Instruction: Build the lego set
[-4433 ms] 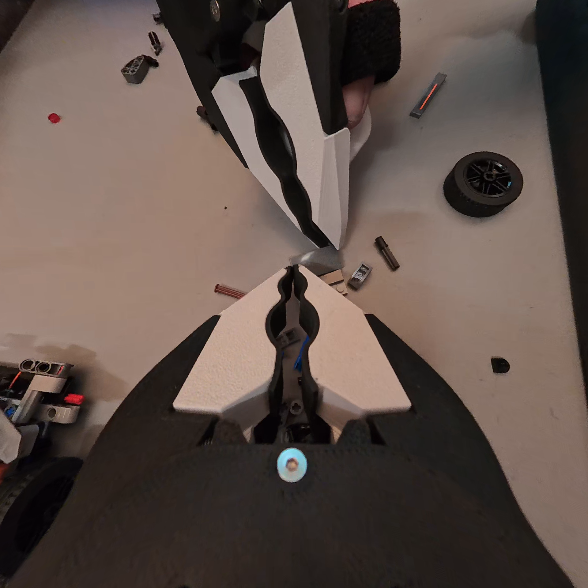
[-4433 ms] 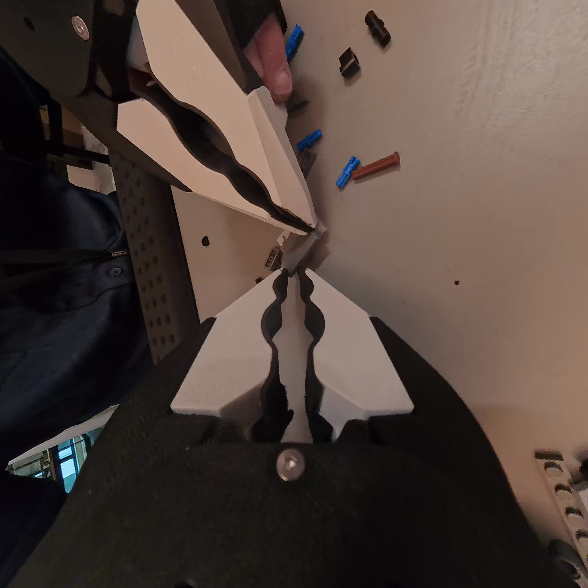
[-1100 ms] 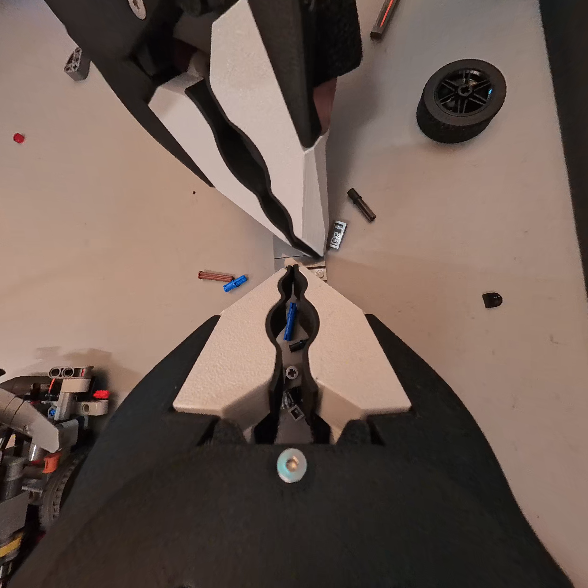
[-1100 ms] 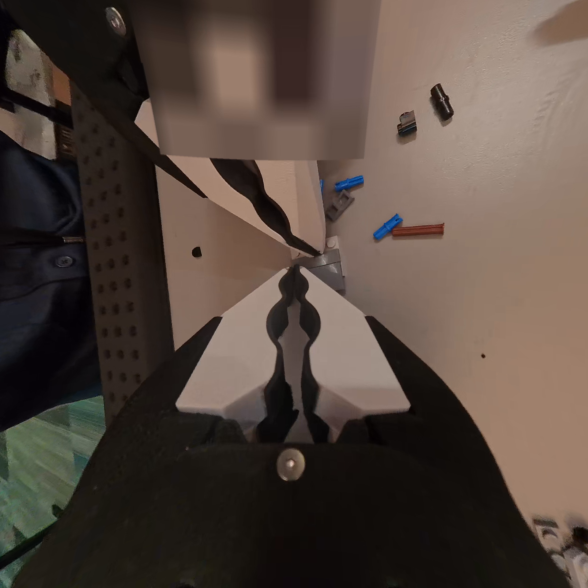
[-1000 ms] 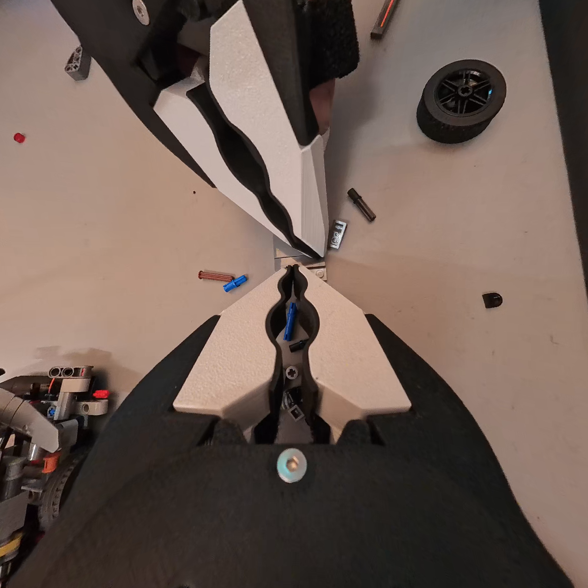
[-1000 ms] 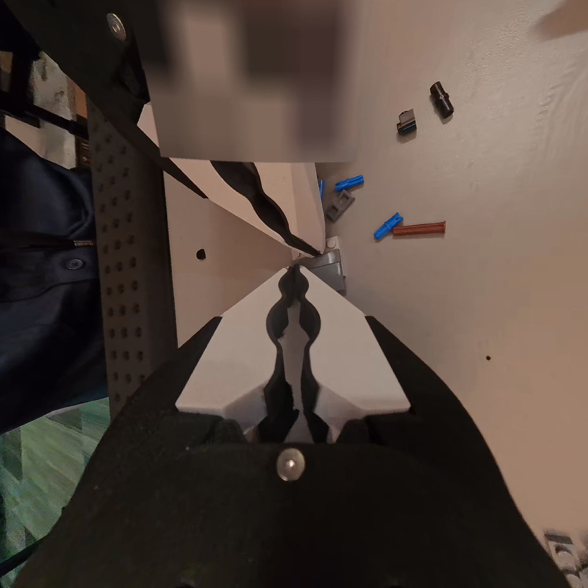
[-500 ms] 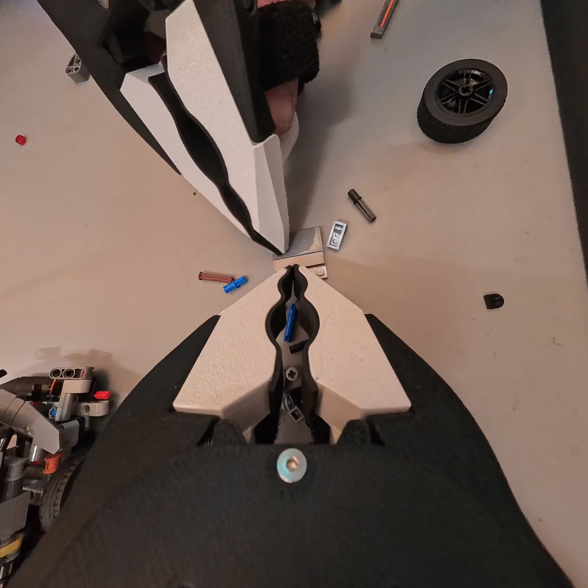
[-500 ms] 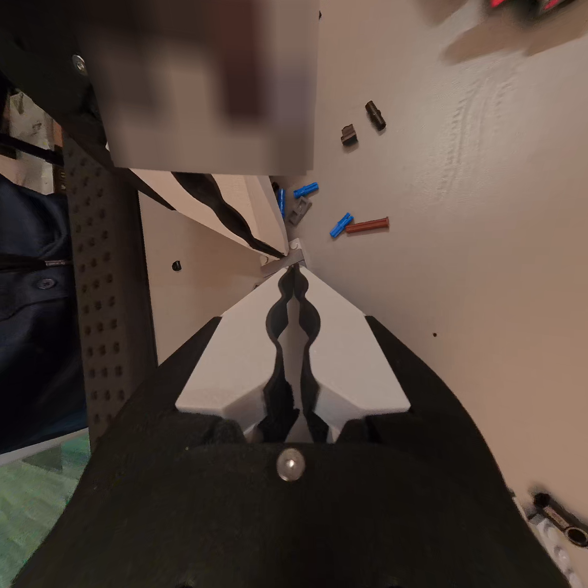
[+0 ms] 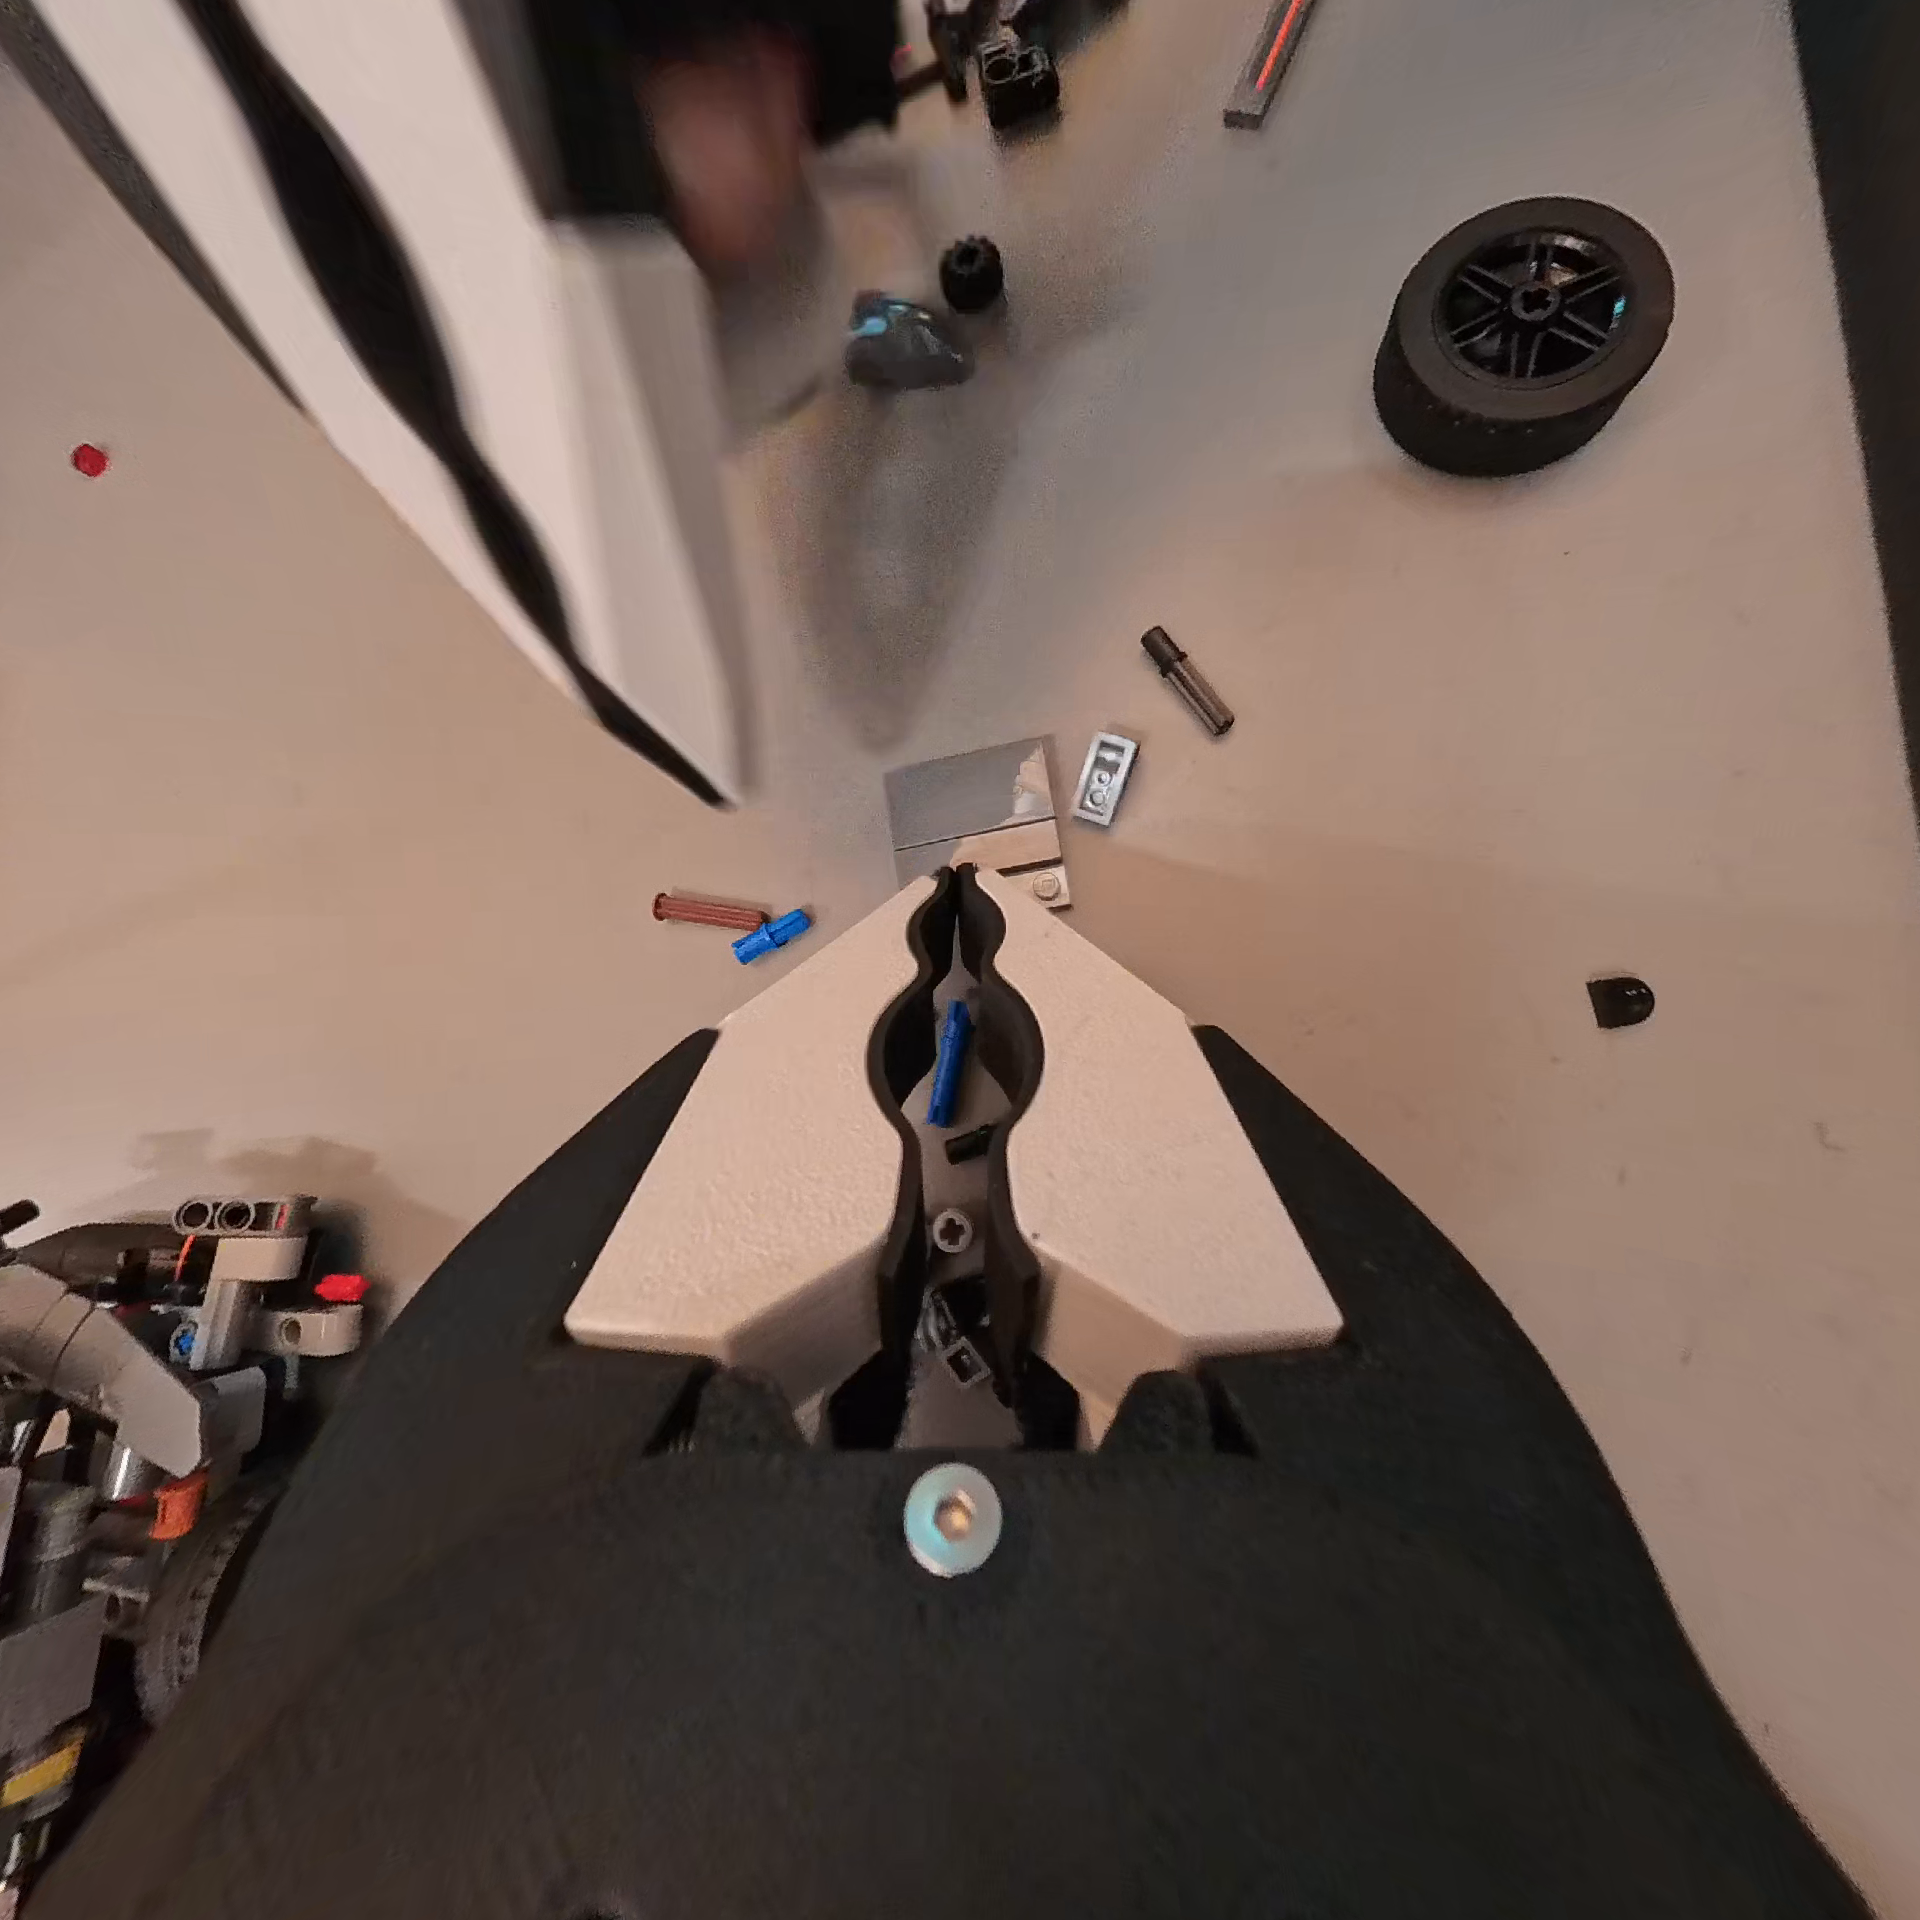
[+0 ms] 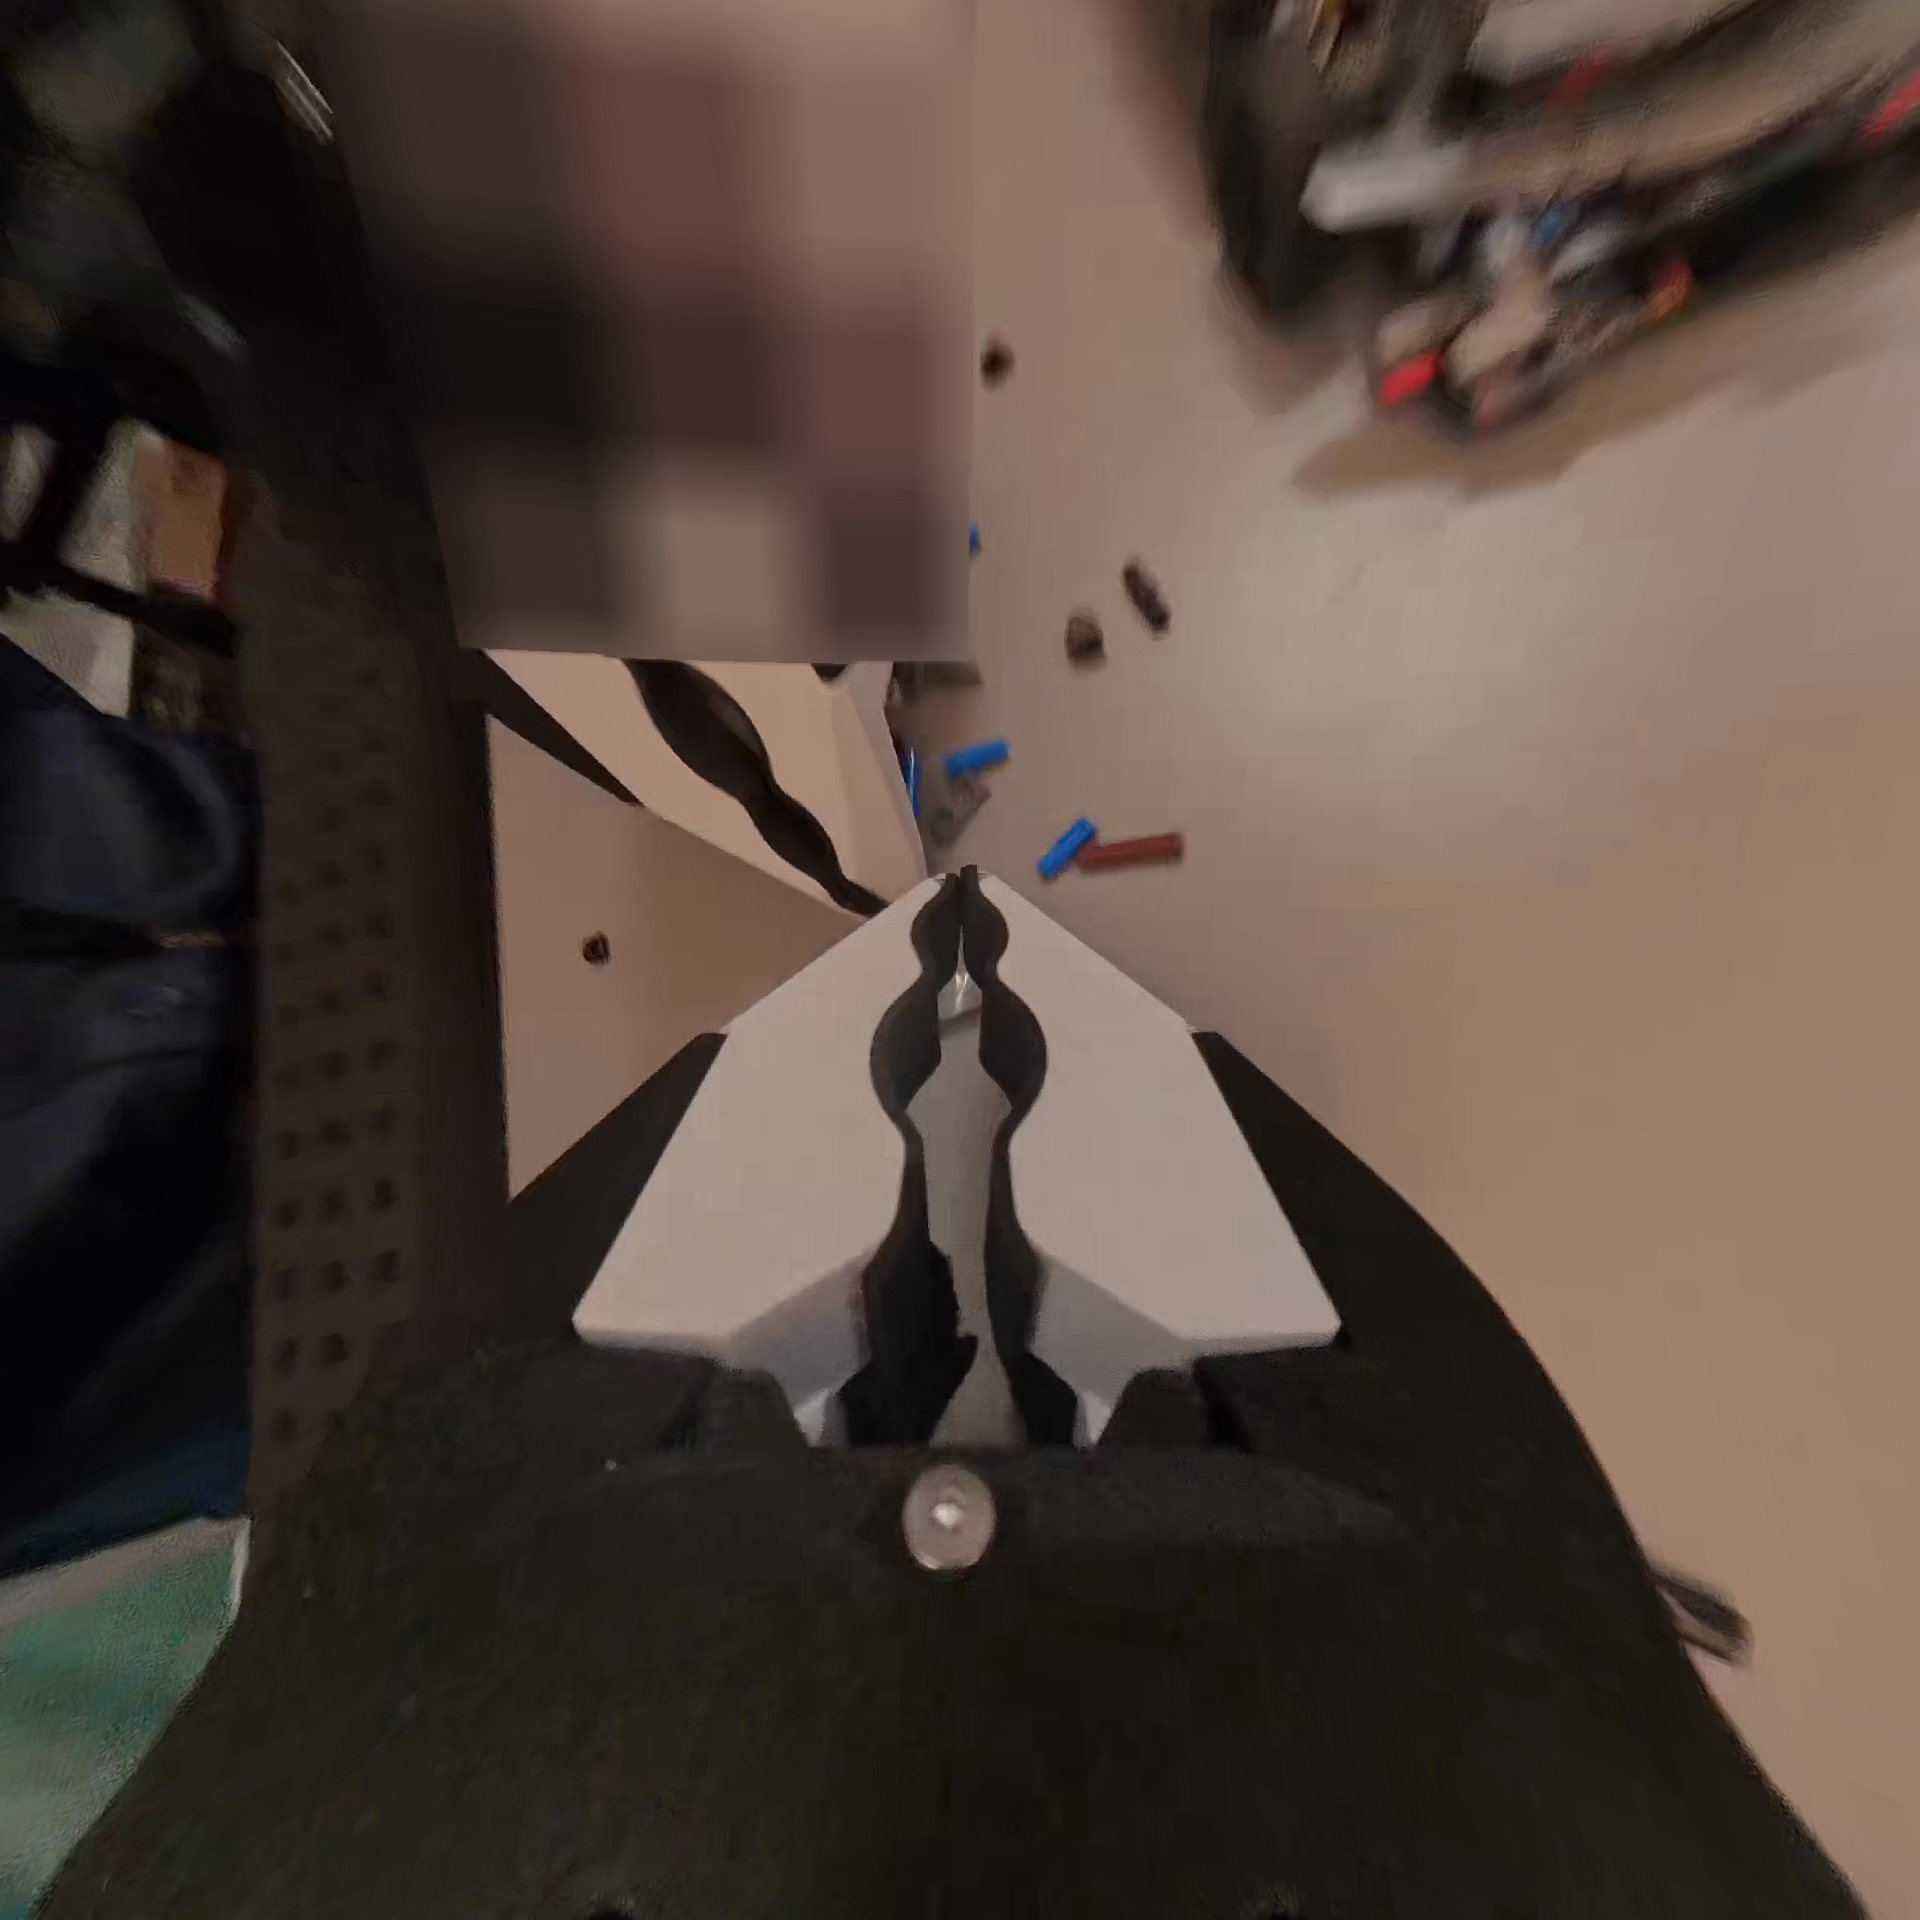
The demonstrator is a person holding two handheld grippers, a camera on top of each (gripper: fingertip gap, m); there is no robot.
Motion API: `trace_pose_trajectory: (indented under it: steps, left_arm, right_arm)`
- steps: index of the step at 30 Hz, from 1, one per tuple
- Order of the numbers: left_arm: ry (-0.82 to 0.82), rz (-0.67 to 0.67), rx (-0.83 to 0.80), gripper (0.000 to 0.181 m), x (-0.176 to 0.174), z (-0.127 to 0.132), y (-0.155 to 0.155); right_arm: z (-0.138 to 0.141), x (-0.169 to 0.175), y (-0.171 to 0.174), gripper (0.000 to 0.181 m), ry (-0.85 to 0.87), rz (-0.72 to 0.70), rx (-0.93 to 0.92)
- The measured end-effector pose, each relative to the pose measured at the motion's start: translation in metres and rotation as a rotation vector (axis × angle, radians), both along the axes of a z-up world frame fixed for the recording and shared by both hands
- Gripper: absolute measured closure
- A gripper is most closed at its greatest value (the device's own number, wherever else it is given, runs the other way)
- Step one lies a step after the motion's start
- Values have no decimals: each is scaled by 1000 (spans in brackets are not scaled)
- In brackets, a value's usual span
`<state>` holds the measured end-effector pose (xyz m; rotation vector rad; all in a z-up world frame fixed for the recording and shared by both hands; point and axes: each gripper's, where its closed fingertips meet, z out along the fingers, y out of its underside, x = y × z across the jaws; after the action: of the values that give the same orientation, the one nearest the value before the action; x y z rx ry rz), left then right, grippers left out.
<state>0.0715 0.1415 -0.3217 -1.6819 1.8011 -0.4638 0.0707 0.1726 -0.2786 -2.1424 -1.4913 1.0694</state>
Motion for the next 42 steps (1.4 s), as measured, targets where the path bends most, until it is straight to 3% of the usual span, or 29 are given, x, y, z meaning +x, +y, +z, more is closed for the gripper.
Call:
trace_pose_trajectory:
  steps: [7, 11, 16, 23, 30, 36, 42]
  left_arm:
    - [-36, -4, -22, 175, 0, 6, 1]
    - [-67, -35, -70, 167, 4, 7, -5]
    - [-34, -61, -39, 161, 4, 2, -7]
    - [-35, 6, -19, 163, 9, 0, -1]
    - [-10, 189, 48, 166, 6, 0, 24]
    - [-43, 168, 59, 164, 5, 4, 26]
    - [-34, 159, 24, 162, 5, 0, 24]
  right_arm:
    - [59, 72, 71, 181, -2, -322, 280]
    - [70, 121, 87, 181, -176, -442, 411]
    - [47, 174, 76, 168, -478, -462, 361]
    - [4, 205, 40, 167, -694, -362, 174]
    - [-13, 223, 21, 164, -760, -353, 106]
    - [-18, 211, 39, 169, -710, -305, 270]
    - [-43, 219, 46, 171, -828, -236, 315]
